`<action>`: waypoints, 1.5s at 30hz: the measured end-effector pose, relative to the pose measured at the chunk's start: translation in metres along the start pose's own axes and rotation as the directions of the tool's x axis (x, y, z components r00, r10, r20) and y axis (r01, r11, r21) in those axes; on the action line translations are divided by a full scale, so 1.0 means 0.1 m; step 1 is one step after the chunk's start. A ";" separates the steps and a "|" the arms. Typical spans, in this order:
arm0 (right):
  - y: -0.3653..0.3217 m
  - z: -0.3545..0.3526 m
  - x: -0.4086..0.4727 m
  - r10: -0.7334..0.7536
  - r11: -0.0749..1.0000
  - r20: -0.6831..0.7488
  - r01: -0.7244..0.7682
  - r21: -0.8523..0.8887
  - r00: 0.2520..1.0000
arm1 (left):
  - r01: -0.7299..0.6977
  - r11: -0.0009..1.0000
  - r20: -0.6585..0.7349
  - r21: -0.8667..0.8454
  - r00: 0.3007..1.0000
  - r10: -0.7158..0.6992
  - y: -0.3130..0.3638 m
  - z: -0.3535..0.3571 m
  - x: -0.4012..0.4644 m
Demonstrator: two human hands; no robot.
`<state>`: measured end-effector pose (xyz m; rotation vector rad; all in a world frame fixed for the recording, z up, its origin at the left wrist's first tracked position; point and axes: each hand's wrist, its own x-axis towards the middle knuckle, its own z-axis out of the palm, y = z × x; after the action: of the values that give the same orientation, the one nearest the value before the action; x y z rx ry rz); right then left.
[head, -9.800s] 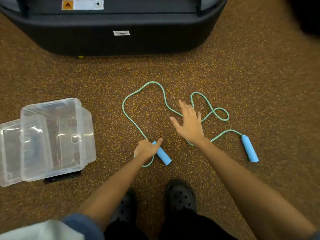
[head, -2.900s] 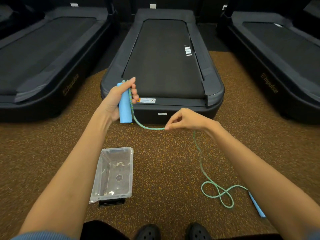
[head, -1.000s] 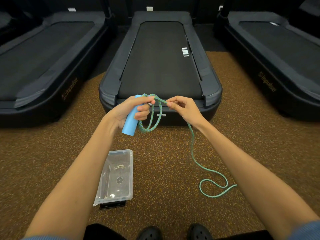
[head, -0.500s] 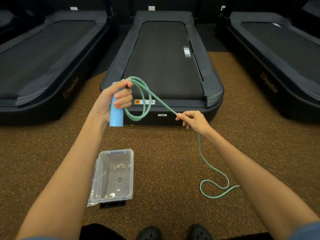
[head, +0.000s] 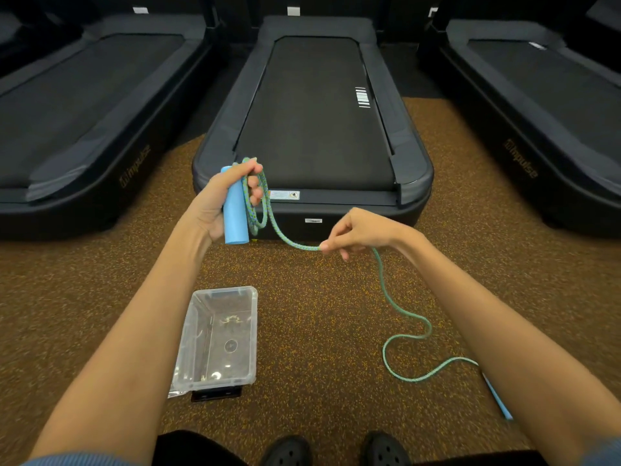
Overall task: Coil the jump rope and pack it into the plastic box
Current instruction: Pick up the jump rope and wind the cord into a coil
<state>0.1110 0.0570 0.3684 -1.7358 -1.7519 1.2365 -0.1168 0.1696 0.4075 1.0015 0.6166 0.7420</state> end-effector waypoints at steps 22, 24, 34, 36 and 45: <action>-0.71 -0.08 -0.07 -0.233 0.955 -0.229 0.177 -0.239 0.945 | 0.254 0.940 0.157 0.226 0.943 -0.293 -0.30 0.47 -0.09; -0.66 -0.10 -0.06 -0.228 0.956 -0.288 0.158 -0.245 0.930 | 0.248 0.930 0.162 0.271 0.941 -0.298 -0.29 0.49 -0.10; -0.51 -0.21 -0.05 -0.235 0.962 -0.405 0.153 -0.224 0.884 | 0.194 0.895 0.140 0.402 0.953 -0.270 -0.28 0.43 -0.10; -0.50 -0.20 -0.03 -0.249 0.961 -0.402 0.172 -0.219 0.881 | 0.180 0.894 0.149 0.411 0.954 -0.260 -0.28 0.42 -0.10; -0.39 -0.18 0.07 -0.246 0.969 -0.445 0.232 -0.087 0.861 | 0.153 0.899 0.182 0.409 0.952 -0.245 -0.29 0.36 -0.09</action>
<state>0.1002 0.0749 0.4060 -1.5975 -1.6403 0.6344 -0.0878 0.1344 0.3970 1.3482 0.6675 0.3142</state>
